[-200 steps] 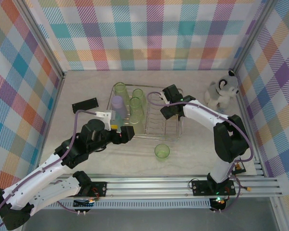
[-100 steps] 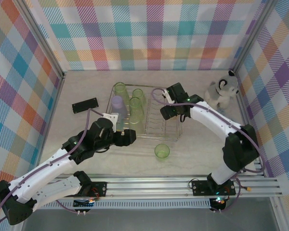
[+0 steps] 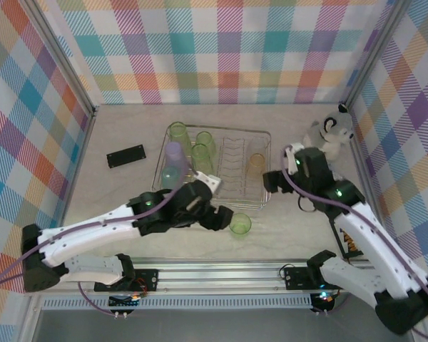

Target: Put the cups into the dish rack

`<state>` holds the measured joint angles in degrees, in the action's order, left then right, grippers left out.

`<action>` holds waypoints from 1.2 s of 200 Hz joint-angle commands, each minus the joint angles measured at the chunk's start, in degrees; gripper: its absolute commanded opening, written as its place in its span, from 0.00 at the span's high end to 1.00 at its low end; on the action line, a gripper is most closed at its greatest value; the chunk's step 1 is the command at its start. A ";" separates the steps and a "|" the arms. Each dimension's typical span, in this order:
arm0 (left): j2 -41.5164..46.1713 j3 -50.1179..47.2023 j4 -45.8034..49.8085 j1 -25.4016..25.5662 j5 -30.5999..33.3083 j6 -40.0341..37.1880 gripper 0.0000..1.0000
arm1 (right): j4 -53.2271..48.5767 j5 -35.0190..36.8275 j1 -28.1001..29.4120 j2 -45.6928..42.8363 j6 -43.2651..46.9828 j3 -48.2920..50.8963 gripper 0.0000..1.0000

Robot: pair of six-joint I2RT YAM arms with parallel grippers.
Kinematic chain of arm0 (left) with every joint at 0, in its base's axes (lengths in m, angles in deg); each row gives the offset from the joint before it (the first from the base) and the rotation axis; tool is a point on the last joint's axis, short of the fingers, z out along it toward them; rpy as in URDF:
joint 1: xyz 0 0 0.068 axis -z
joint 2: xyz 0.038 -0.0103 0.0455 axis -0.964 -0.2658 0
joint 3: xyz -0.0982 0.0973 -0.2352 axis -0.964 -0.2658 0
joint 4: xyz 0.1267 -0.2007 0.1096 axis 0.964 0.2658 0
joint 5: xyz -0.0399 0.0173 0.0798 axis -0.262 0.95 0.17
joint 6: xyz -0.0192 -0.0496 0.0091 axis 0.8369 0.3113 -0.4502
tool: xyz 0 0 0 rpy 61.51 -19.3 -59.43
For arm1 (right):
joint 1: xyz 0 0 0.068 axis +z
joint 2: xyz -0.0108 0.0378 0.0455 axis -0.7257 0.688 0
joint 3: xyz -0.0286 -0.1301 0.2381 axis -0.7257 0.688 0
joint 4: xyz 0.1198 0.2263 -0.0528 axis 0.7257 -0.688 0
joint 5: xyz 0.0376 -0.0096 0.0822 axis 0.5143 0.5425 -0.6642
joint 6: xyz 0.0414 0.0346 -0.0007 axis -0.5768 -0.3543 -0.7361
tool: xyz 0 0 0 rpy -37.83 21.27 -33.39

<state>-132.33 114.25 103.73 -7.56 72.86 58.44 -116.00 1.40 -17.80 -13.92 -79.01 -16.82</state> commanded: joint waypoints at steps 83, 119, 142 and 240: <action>-32.93 22.67 16.08 10.21 9.37 5.58 0.29 | -10.25 10.27 -0.78 -31.39 -13.08 11.17 0.03; -38.59 26.92 21.02 10.22 10.79 7.86 0.32 | -9.73 9.10 -0.71 -30.74 -12.83 11.70 0.02; -40.05 26.95 21.25 10.25 10.47 8.93 0.35 | -9.84 9.10 -0.71 -30.69 -12.77 11.73 0.02; -46.94 28.86 18.15 10.06 7.45 7.74 0.63 | -10.16 8.83 -0.69 -31.19 -13.71 11.78 0.02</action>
<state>-177.51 140.76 121.57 2.54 81.23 66.17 -125.80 9.66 -18.41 -44.72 -91.91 -5.35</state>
